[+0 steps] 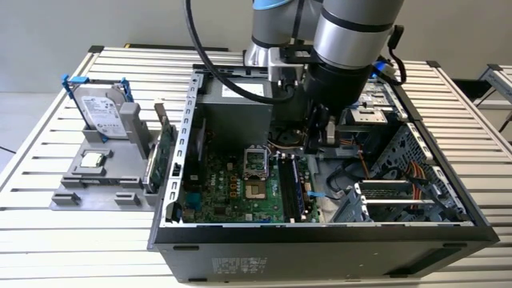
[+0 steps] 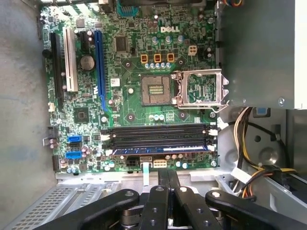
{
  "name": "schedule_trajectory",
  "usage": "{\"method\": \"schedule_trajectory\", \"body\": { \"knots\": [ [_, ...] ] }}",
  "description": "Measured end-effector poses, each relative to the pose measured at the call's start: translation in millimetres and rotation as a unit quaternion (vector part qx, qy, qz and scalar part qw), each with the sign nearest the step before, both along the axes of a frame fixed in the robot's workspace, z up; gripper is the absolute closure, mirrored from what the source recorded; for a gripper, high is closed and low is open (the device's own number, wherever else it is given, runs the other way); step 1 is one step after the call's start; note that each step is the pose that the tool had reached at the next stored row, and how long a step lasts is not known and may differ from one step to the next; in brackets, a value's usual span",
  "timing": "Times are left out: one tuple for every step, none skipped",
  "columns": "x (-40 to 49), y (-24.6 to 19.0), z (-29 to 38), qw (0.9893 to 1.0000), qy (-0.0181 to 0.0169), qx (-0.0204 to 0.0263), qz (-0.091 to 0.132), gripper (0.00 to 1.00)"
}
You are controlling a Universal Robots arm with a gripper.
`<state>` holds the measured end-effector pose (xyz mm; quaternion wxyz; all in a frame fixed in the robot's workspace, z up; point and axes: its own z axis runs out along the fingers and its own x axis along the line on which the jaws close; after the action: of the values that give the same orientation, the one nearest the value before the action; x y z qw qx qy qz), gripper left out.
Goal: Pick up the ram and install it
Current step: 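Press down the ram until it locks into place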
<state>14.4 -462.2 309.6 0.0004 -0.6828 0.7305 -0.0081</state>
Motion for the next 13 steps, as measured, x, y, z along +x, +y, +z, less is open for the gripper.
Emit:
{"method": "schedule_trajectory", "body": {
  "knots": [
    [0.0, 0.0, 2.0, 1.0, 0.0, 0.0, 0.0, 1.0],
    [0.0, 0.0, 3.6, 1.0, 0.0, 0.0, 0.0, 1.0],
    [0.0, 0.0, 4.9, 1.0, 0.0001, 0.0, 0.0, 1.0],
    [0.0, 0.0, 6.0, 1.0, 0.0001, 0.0, 0.0, 1.0],
    [0.0, 0.0, 8.5, 1.0, 0.0003, -0.0001, 0.0, 1.0],
    [0.0, 0.0, 9.6, 1.0, 0.0004, 0.0, 0.0, 1.0],
    [0.0, 0.0, 10.7, 1.0, 0.0006, 0.0, 0.0, 1.0],
    [0.0, 0.0, 11.9, 1.0, 0.0008, -0.0001, 0.0, 1.0],
    [0.0, 0.0, 12.3, 1.0, 0.0009, 0.0001, 0.0, 1.0],
    [0.0, 0.0, 12.3, 1.0, 0.0011, 0.0002, 0.0, 1.0],
    [0.0, 0.0, 12.5, 1.0, 0.0012, 0.0, 0.0, 1.0],
    [0.0, 0.0, 12.5, 1.0, 0.0012, 0.0, 0.0, 1.0],
    [0.0, 0.0, 12.5, 1.0, 0.0012, 0.0, 0.0, 1.0]
  ]
}}
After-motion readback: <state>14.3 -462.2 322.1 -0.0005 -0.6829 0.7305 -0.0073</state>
